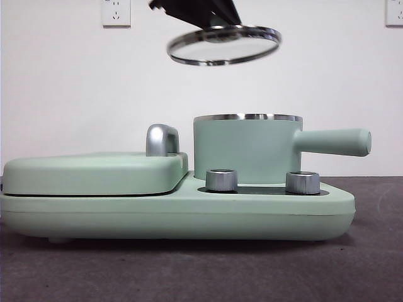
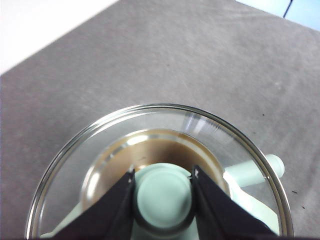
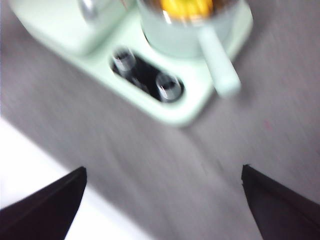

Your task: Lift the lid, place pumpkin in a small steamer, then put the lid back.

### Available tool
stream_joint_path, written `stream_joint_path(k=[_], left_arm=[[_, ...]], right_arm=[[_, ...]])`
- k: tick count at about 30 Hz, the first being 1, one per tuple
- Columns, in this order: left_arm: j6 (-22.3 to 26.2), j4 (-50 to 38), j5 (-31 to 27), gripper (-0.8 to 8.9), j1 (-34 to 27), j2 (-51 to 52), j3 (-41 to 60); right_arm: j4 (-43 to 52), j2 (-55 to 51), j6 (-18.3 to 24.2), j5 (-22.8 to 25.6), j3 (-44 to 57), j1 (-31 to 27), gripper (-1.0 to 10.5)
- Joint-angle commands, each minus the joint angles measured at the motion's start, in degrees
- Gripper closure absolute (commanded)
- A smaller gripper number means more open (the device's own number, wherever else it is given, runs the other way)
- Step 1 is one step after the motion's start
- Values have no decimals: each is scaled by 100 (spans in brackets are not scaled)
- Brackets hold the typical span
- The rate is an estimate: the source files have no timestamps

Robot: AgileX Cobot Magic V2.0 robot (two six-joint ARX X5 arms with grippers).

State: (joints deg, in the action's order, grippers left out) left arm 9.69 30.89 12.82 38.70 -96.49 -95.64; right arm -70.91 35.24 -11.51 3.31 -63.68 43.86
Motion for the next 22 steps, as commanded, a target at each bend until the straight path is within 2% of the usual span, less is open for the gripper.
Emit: stream_joint_path(k=[1, 8, 22], left_arm=[[61, -251, 31, 794, 129, -254, -214], [83, -719, 31, 794, 232, -638, -214], [162, -957, 26, 794, 232, -1182, -214]], right_arm=[[848, -522, -197, -85, 299, 55, 456], [1259, -1270, -348, -96, 787, 55, 456], [1259, -1368, -424, -101, 793, 55, 465]])
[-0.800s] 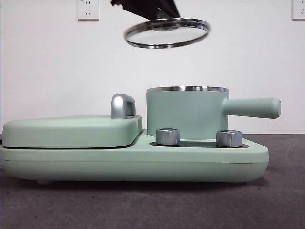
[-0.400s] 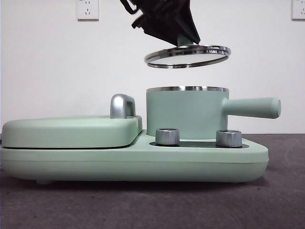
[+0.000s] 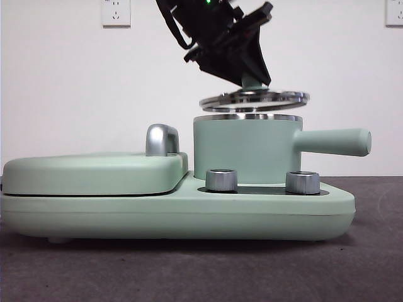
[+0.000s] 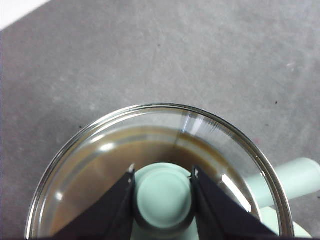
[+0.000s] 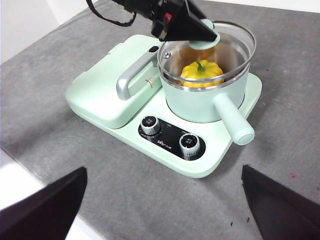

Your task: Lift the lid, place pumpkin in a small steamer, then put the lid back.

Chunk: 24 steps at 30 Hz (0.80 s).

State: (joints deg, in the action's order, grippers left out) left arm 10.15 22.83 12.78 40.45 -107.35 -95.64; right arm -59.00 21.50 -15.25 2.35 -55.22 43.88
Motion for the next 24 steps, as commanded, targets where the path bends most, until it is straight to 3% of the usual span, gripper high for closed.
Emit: stream_joint_path(k=[1, 11, 24], left_arm=[[118, -153, 31, 794, 57, -103, -214], [385, 20, -181, 794, 28, -149, -214], [372, 83, -179, 795, 28, -446, -214]], right_arm=[[68, 7, -50, -2, -52, 52, 465], [70, 7, -70, 7, -52, 50, 465], [70, 7, -232, 9, -52, 50, 465]])
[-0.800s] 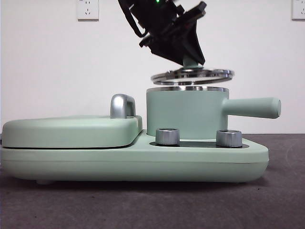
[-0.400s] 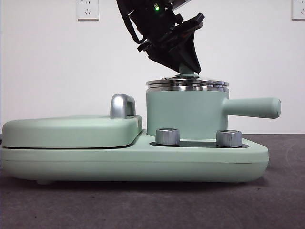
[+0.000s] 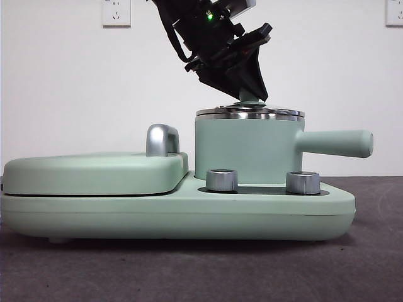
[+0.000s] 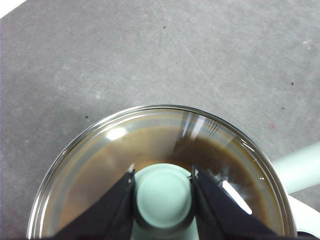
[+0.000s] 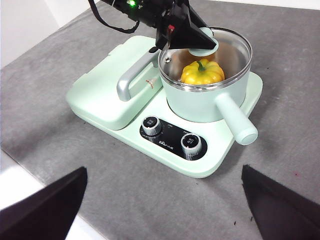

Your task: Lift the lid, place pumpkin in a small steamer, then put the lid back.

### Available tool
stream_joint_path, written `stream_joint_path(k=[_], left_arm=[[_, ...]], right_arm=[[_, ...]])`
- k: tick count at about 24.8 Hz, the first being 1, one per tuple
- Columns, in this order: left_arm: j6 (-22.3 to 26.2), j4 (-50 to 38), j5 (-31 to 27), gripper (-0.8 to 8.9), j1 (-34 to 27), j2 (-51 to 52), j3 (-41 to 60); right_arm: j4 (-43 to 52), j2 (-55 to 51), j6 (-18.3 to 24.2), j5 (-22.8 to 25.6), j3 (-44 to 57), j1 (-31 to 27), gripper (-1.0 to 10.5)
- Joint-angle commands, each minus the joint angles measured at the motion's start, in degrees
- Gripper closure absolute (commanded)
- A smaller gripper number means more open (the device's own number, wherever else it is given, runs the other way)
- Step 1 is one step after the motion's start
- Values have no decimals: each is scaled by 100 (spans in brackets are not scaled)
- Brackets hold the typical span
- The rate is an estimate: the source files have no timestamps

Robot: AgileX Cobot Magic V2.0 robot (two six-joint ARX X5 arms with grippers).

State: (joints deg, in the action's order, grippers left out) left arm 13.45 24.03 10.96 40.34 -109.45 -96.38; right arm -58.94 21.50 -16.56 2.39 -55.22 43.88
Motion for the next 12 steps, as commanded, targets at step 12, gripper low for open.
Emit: stream_joint_path(k=[12], left_arm=[[173, 72, 282, 794, -133, -236, -140]], right_arm=[[61, 7, -105, 2, -52, 52, 465]])
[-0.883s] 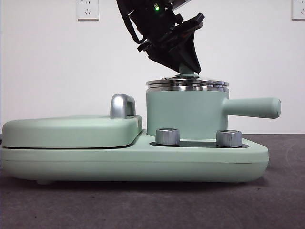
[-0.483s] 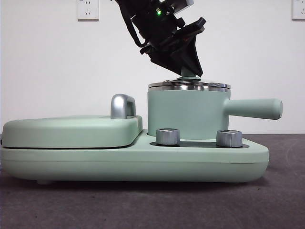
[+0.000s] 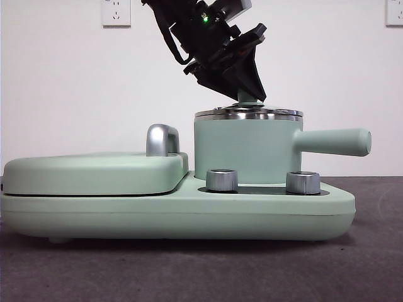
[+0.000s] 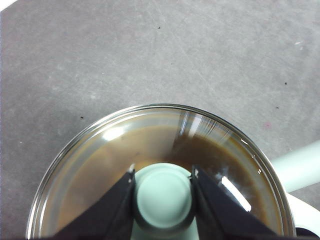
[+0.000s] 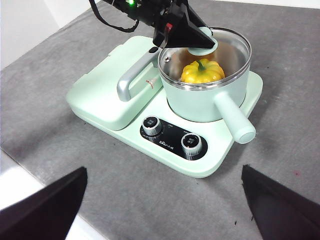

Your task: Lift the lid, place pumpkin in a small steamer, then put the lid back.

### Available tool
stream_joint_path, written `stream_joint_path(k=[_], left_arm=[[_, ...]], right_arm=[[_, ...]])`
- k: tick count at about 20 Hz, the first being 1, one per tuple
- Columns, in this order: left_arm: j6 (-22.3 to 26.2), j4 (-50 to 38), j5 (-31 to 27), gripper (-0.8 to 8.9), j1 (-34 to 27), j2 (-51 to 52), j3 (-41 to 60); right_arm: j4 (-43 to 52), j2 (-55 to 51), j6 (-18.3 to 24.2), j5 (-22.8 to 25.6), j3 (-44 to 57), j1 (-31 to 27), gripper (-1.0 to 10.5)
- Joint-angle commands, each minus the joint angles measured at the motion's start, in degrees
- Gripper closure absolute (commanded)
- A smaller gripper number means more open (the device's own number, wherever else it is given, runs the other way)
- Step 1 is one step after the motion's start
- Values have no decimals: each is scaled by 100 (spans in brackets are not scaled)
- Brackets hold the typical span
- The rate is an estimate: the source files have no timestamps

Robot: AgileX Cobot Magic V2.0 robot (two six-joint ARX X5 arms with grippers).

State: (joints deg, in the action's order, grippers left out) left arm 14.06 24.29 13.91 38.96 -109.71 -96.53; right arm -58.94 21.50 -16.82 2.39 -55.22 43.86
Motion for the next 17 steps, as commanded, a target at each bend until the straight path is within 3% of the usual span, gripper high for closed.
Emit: stream_joint_path(k=[1, 6, 12, 17], left_arm=[[109, 136, -13, 779, 4, -210, -125], [-197, 315, -15, 393, 7, -205, -125], [-431, 916, -39, 372, -44, 409, -144], [-863, 3075, -39, 377, -90, 1438, -144]], right_arm=[[61, 7, -79, 2, -52, 55, 465], [61, 7, -79, -4, -52, 55, 465], [59, 7, -85, -4, -52, 52, 465], [59, 9, -76, -146, -50, 55, 465]])
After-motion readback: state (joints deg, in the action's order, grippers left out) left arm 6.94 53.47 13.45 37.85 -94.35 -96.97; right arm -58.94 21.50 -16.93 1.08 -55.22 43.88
